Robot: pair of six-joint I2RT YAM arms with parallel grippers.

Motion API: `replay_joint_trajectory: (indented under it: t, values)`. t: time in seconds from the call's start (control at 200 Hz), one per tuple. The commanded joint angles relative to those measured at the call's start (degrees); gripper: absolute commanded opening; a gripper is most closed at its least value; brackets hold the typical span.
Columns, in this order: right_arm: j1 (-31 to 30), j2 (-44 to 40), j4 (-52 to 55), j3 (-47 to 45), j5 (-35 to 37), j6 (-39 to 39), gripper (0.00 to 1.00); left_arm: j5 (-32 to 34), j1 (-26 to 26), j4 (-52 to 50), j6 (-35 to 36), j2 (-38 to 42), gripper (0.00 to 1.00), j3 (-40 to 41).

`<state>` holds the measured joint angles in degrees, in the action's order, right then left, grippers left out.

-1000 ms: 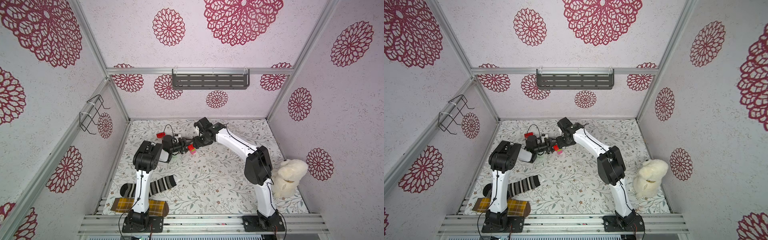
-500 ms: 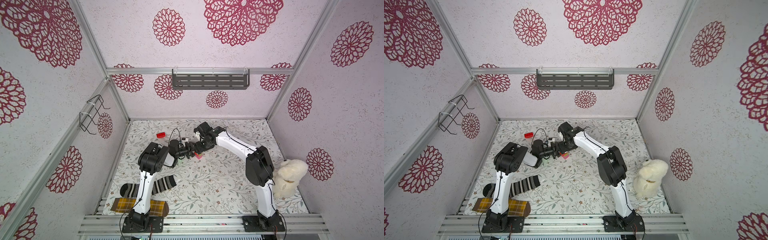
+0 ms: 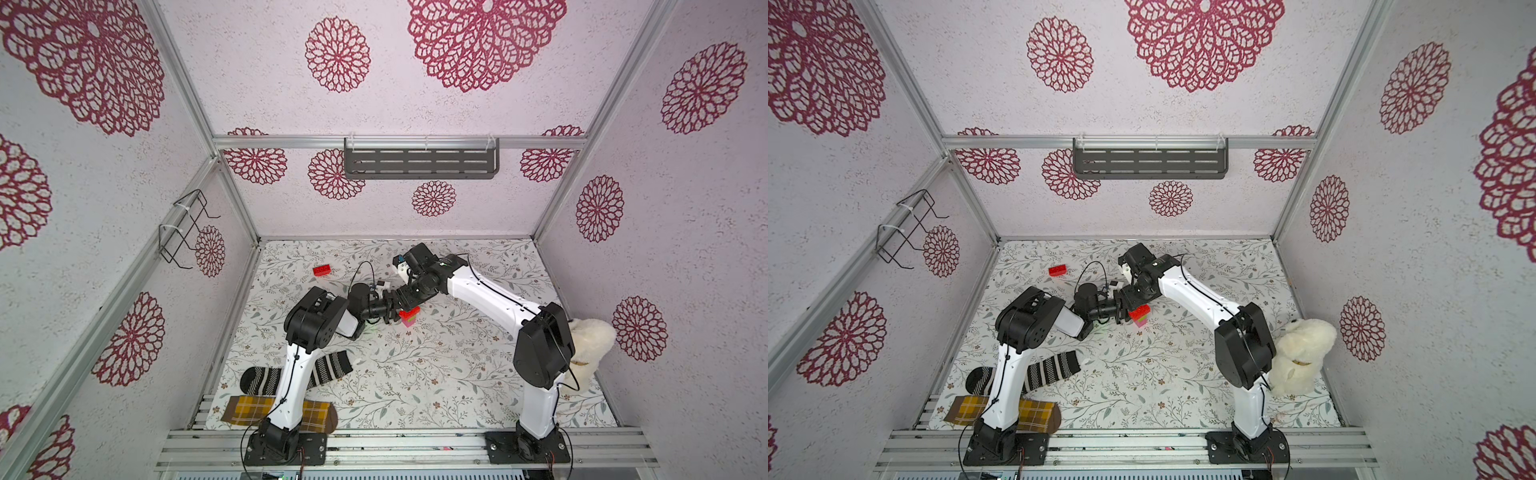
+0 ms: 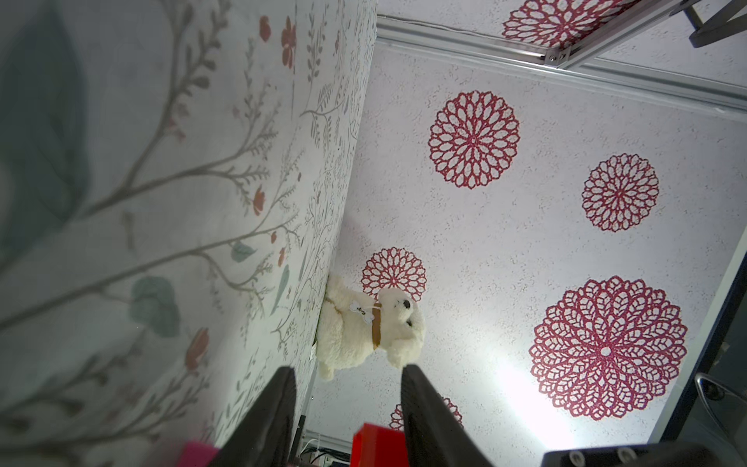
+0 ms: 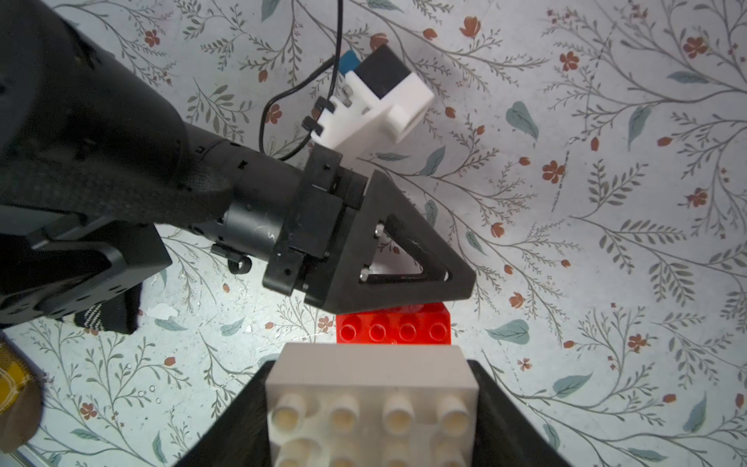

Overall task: Assemble an ice cream with lego
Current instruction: Move the lego brick at the center of the board, then assemble the lego brick with the lego brick.

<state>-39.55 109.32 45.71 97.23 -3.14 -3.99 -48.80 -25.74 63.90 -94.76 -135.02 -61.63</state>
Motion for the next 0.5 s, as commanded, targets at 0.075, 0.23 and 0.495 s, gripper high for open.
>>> replay_joint_trajectory:
  t: [0.075,0.23,0.495]
  values:
    - [-0.3,0.7,5.4,2.1,2.8,-1.2,0.39,-1.4,-0.4,-1.4,2.3,-1.0,0.47,-1.4]
    - [-0.4,1.1,7.2,4.4,3.1,-2.7,0.39,-1.5,-0.5,-3.5,4.4,-0.8,0.47,-1.7]
    - [-0.9,4.1,7.5,5.2,2.7,-1.7,0.40,-1.6,-0.9,-6.8,7.3,-0.2,0.48,-2.2]
